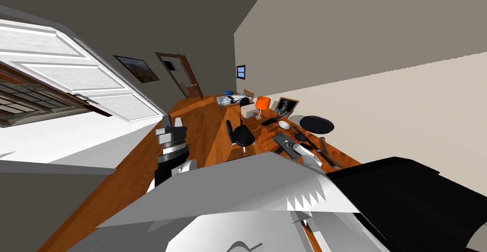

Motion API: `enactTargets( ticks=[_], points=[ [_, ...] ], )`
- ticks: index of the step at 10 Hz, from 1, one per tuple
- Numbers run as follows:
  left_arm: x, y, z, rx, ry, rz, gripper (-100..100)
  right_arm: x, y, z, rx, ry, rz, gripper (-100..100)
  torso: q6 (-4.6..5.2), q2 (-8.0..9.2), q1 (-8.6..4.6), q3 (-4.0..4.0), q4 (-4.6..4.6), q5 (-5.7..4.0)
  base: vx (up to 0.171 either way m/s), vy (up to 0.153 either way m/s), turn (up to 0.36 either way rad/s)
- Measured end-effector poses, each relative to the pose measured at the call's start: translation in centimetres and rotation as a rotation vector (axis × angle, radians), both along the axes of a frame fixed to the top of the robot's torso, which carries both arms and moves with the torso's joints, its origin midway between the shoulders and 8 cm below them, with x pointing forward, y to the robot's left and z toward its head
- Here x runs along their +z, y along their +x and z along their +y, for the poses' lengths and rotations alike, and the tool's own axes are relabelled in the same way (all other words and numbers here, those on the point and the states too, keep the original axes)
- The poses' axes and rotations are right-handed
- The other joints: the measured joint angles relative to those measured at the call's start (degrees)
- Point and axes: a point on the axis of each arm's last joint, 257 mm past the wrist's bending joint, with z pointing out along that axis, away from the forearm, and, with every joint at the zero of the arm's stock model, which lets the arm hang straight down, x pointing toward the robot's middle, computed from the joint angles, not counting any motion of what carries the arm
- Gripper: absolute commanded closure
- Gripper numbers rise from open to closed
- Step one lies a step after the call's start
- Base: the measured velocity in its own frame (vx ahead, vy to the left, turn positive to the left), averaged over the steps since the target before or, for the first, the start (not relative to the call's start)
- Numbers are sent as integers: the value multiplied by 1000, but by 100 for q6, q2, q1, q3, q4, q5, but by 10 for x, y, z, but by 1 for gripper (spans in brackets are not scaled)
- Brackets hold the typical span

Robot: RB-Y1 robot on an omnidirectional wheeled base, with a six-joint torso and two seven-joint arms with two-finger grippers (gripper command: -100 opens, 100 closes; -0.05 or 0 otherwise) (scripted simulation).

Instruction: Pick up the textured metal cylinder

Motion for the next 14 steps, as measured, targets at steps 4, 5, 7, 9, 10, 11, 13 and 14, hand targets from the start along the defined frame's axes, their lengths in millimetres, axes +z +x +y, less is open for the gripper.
enactTargets(
  ticks=[4,5,7,9,10,11,13,14],
  points=[
    [0,0,0,0,0,0,0,-10,-8,5,-31,40,0,-100,0,-1,-1,-1,0,0,2,-6,16],
    [0,0,0,0,0,0,0,-10,-8,5,-31,40,0,-100,1,0,5,0,0,0,-3,9,-27],
    [0,0,0,0,0,0,0,-10,-8,5,-31,41,0,-100,1,1,6,1,0,1,-2,6,-17],
    [0,0,0,0,0,0,0,-10,-8,5,-31,41,0,-100,0,0,2,0,0,0,2,-8,22],
    [0,0,0,0,0,0,0,-10,-8,5,-31,41,0,-100,0,-1,0,-1,0,0,6,-21,59],
    [0,0,0,0,0,0,0,-17,-16,10,-56,73,2,-100,0,-1,-4,-1,-1,-2,6,-20,57],
    [0,0,0,0,0,0,0,-34,-38,24,-114,148,6,-100,1,0,-2,0,0,-1,4,-13,38],
    [0,0,0,0,0,0,0,-38,-44,29,-138,178,7,-100,0,-1,-2,0,0,-1,3,-11,32]
  ],
)
